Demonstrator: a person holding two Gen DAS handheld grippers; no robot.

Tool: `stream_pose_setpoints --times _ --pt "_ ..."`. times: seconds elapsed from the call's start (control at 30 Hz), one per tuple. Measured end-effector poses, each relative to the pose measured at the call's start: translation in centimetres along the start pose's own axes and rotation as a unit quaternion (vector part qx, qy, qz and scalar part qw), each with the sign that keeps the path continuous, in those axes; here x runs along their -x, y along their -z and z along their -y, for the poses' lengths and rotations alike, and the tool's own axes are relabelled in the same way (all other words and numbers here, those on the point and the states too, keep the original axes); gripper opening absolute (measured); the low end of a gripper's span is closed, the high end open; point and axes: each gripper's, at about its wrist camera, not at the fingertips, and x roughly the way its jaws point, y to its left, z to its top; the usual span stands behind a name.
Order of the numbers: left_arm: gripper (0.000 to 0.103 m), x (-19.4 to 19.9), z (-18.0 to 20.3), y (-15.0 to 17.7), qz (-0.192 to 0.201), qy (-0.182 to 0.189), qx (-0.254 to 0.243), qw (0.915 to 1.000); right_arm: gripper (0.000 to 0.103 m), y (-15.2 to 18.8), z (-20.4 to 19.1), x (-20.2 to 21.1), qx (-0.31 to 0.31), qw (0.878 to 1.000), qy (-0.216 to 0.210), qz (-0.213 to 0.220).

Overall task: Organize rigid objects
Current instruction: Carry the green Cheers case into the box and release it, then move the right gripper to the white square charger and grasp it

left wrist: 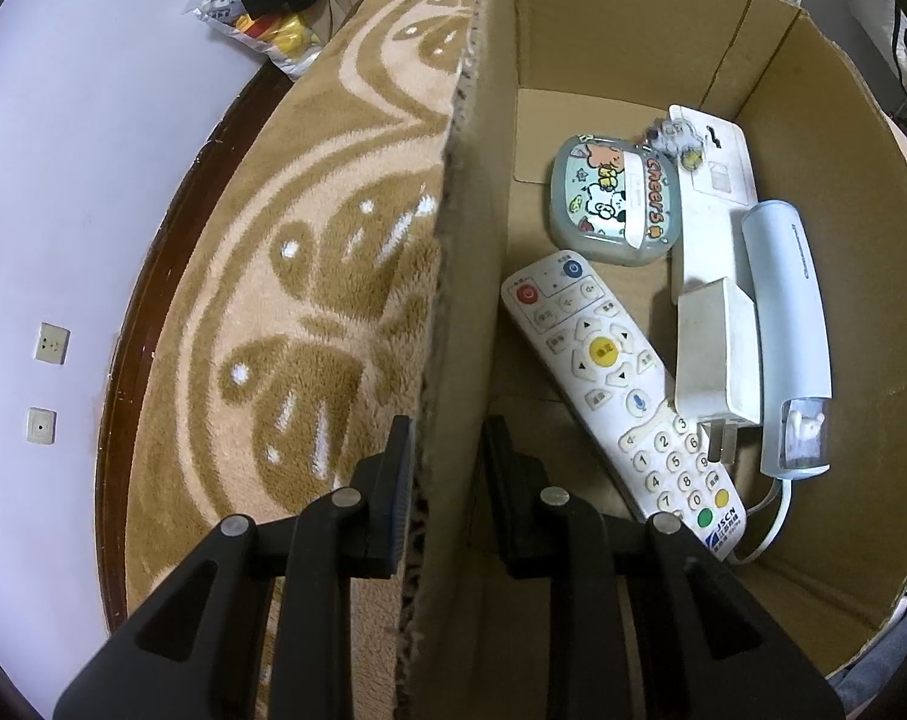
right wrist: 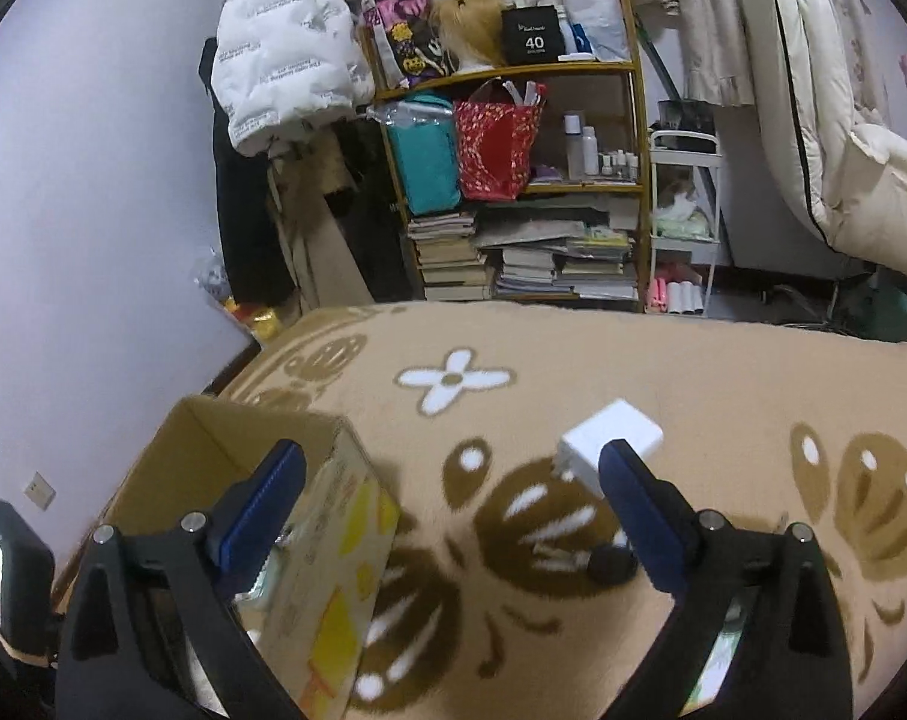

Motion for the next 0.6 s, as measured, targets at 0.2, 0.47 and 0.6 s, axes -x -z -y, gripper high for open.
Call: stream_pose_setpoints --times 0.2,0.47,0.6 --pt "0.022 0.2 0.5 0.0 0.003 -0.011 -0.007 0.9999 0.102 -1.8 2.4 -2.5 -0.001 1.000 0.008 -0.014" --pt "0.022 0.5 0.4 0.2 0.002 -0.003 0.003 1.0000 0.098 -3.3 5.3 -7.1 -0.009 0.998 0.044 -0.047" --pt "0.022 0.6 0.2 0.2 0.002 -0.001 0.004 1.0000 0.096 -3.0 6.8 -9.6 -0.027 0.995 0.053 -0.081"
